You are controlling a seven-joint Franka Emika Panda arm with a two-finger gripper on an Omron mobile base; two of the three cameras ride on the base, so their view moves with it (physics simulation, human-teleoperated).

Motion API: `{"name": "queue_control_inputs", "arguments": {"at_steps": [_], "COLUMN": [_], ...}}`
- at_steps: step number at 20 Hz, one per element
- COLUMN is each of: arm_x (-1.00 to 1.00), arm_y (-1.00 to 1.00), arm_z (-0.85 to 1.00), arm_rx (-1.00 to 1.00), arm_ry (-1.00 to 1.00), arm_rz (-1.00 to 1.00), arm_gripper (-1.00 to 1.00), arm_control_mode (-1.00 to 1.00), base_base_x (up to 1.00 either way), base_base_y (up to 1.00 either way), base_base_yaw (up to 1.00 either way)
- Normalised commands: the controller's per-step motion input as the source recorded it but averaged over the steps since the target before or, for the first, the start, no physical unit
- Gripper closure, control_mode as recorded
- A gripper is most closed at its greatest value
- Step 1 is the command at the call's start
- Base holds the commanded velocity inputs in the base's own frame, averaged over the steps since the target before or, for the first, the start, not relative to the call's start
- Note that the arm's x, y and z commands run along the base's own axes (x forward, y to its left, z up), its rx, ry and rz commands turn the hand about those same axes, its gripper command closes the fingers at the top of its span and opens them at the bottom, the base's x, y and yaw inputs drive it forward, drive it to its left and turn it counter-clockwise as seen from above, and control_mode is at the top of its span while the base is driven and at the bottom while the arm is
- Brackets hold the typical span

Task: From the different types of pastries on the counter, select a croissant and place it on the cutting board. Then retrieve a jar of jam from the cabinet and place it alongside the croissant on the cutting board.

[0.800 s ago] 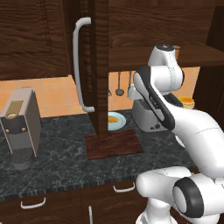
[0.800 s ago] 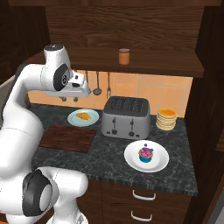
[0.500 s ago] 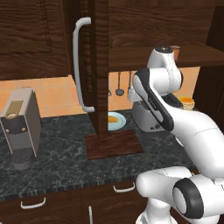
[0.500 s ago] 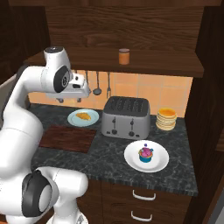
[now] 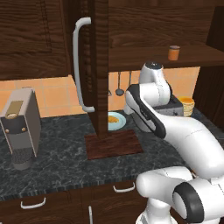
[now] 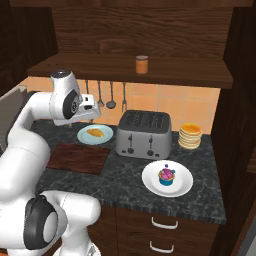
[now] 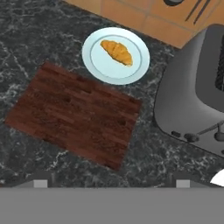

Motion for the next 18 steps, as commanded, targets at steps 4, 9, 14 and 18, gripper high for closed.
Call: {"name": "queue_control_inputs", "arguments": {"at_steps": [4,9,14,18], "arm_x": [0.37,0.54,0.63,0.57], "arm_y": [0.08,0.25,0.18,0.0], "arm_z": [-0.33,-0.45,-0.48,-0.01], "arm_rx": [-0.01,-0.07,-0.15,0.0], "arm_ry": [-0.11,-0.02,-0.03,-0.01], "arm_rz": [0.2,0.23,0.18,0.13], "arm_gripper": [-1.0,-1.0,-1.0,-1.0], "arm_control_mode": [-1.0,-1.0,-1.0,-1.0], "base_base_x": [0.0,0.0,0.0,0.0], "base_base_y": [0.0,0.0,0.0,0.0], "base_base_yaw": [0.0,0.0,0.0,0.0]}}
